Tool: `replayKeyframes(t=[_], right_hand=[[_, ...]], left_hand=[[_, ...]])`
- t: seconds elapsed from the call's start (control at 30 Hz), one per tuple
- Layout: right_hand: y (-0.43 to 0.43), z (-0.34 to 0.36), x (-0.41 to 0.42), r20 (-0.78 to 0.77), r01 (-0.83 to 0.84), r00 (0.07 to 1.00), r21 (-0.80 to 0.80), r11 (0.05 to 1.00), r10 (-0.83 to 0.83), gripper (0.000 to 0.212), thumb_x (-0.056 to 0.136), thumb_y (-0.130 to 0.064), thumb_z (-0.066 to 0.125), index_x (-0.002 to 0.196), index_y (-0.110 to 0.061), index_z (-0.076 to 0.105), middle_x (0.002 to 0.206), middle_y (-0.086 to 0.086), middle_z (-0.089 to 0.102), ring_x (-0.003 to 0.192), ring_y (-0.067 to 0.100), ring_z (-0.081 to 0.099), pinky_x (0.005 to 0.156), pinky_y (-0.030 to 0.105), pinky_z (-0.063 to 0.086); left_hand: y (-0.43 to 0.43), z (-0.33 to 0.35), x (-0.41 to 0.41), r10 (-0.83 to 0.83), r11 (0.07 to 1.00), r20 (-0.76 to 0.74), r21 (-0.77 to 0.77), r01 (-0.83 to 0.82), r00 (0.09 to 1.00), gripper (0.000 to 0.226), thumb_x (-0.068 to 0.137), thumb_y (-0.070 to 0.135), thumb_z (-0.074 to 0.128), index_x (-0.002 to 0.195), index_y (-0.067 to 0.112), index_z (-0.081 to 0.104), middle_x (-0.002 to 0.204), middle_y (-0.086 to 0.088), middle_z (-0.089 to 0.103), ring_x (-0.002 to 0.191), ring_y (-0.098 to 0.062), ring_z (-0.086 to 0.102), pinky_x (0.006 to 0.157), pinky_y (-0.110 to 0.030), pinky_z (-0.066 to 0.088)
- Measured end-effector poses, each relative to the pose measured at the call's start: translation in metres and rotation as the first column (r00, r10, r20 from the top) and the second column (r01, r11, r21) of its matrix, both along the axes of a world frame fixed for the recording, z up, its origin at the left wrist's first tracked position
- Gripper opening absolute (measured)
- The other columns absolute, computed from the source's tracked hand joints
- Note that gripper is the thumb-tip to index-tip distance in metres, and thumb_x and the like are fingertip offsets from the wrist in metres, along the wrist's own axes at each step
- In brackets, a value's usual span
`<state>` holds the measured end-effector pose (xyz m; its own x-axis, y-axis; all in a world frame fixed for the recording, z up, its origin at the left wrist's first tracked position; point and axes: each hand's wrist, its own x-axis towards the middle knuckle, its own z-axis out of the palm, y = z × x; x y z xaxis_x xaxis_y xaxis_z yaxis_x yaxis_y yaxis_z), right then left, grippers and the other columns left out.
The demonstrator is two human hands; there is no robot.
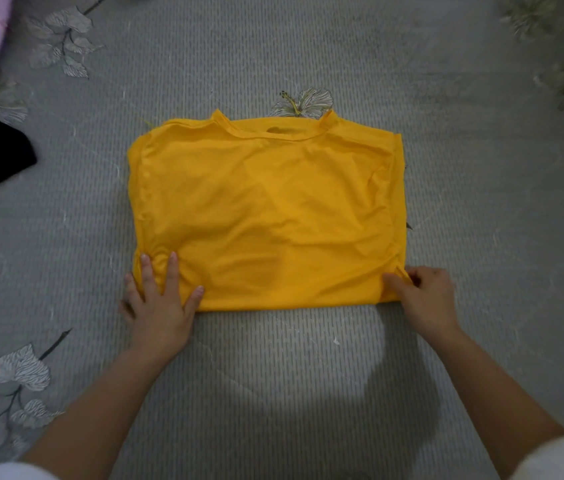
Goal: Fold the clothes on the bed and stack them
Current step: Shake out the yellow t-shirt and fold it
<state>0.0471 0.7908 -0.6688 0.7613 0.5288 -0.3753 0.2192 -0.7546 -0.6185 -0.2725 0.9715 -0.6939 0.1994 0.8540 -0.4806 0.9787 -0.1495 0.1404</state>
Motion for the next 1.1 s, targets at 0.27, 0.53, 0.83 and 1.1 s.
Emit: replayKeyframes(t=[0.27,0.53,0.83,1.1], right_hand=[[-0.038,0.016,0.000,-0.142,-0.121,0.986,-0.241,0.963,0.088,0.029,0.075,-0.006,0.068,0.057,-0.008,0.045,0.055,0.008,0.041,0.053,0.018,0.039,0.051,0.031,0.024],[-0.048,0.025,0.021,-0.491,0.049,0.858,-0.208,0.977,-0.147,0.020,0.084,-0.023,0.070,0.081,-0.004,0.066,0.073,0.014,0.069,0.058,0.017,0.061,0.051,0.025,0.048],[0.034,0.012,0.054,-0.250,0.260,0.932,-0.045,0.965,-0.263,0.036,0.081,-0.037,0.071,0.091,-0.003,0.064,0.085,0.014,0.065,0.076,0.024,0.062,0.069,0.044,0.054],[0.069,0.015,0.063,-0.226,0.212,0.948,-0.081,0.974,-0.226,0.058,0.078,-0.031,0.077,0.120,-0.006,0.045,0.106,0.009,0.052,0.092,0.025,0.055,0.075,0.041,0.053]], left_hand=[[-0.003,0.014,-0.011,-0.026,0.994,-0.030,-0.108,0.022,0.999,0.075,0.091,0.061,0.029,0.148,0.037,-0.013,0.158,-0.002,-0.022,0.144,-0.034,-0.012,0.112,-0.060,0.007],[-0.045,0.033,0.018,-0.179,0.974,0.055,0.151,0.169,0.982,0.065,0.094,0.026,0.045,0.151,0.014,0.016,0.159,-0.014,-0.001,0.146,-0.033,-0.005,0.114,-0.054,0.005],[-0.173,0.025,0.159,-0.694,0.715,0.262,0.139,0.685,0.671,0.086,0.071,0.052,0.059,0.146,0.016,0.036,0.154,-0.012,0.026,0.142,-0.028,0.026,0.110,-0.049,0.033],[-0.191,0.006,0.179,-0.690,0.721,0.089,-0.008,0.693,0.719,0.089,0.079,0.061,0.055,0.151,0.028,0.014,0.158,-0.011,0.006,0.146,-0.028,0.010,0.112,-0.056,0.012]])
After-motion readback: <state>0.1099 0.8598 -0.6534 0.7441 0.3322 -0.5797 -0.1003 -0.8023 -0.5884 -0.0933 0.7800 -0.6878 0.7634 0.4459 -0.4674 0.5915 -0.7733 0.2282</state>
